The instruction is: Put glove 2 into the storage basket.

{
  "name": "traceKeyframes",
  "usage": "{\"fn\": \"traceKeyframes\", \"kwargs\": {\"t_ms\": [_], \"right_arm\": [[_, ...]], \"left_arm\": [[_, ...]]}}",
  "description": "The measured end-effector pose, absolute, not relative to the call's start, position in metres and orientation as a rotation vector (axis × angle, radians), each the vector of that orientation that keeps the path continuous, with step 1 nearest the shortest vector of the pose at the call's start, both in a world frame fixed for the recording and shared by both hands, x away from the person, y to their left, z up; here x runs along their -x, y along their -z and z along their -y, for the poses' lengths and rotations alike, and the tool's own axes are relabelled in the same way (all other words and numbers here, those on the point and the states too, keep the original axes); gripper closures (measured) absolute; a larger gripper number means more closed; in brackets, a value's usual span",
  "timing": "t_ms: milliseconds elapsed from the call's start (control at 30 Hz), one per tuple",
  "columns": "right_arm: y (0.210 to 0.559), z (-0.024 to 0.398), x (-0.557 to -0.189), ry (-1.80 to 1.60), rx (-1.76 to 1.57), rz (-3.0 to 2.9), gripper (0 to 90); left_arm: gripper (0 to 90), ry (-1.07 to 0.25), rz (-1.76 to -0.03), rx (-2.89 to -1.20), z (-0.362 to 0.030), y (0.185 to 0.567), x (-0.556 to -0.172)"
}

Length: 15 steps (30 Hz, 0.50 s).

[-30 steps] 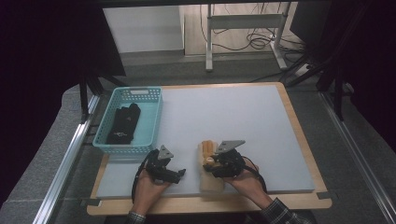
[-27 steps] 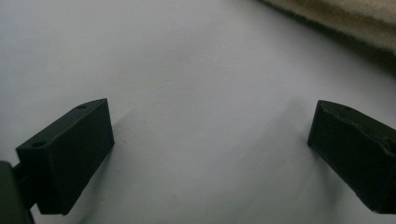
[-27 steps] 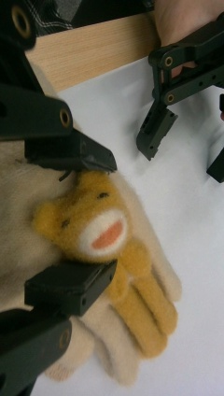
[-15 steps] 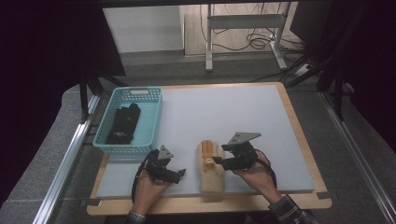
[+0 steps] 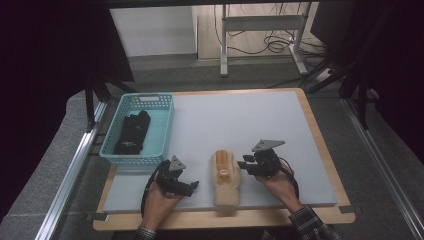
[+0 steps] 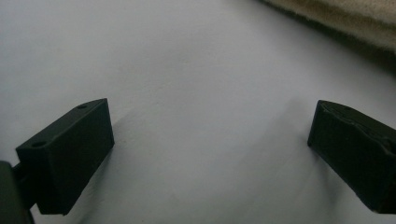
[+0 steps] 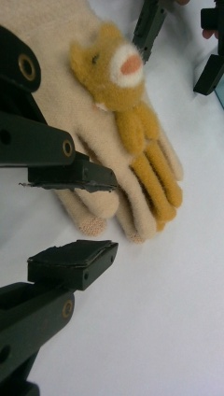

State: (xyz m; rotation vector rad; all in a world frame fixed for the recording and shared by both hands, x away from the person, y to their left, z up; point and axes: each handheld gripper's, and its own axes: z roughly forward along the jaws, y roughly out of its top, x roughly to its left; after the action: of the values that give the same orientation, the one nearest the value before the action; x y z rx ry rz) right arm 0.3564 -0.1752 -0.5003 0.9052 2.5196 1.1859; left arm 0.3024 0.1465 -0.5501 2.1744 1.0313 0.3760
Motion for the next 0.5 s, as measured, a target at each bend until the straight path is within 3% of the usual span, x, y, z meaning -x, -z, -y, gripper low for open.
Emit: {"fn": "traceKeyframes", "kwargs": {"t_ms": [167,333,500], "right_arm": [[0.503,0.177,-0.352,-1.168,-0.891,-2.554,69.4],[0.51,0.181,-0.338,-1.132,-0.832,-2.613,82.5],[0.522,0.185,-0.324,-1.131,-0.807,-2.663,86.6]], "left_arm": [[0.6,-0.371,-1.038,-2.171,-0.147,0.55,-0.302],[0.1,-0.386,-1.05,-2.167,-0.147,0.55,-0.302],[2.6,-0.385,-1.098,-2.139,-0.152,0.549,-0.297]]}}
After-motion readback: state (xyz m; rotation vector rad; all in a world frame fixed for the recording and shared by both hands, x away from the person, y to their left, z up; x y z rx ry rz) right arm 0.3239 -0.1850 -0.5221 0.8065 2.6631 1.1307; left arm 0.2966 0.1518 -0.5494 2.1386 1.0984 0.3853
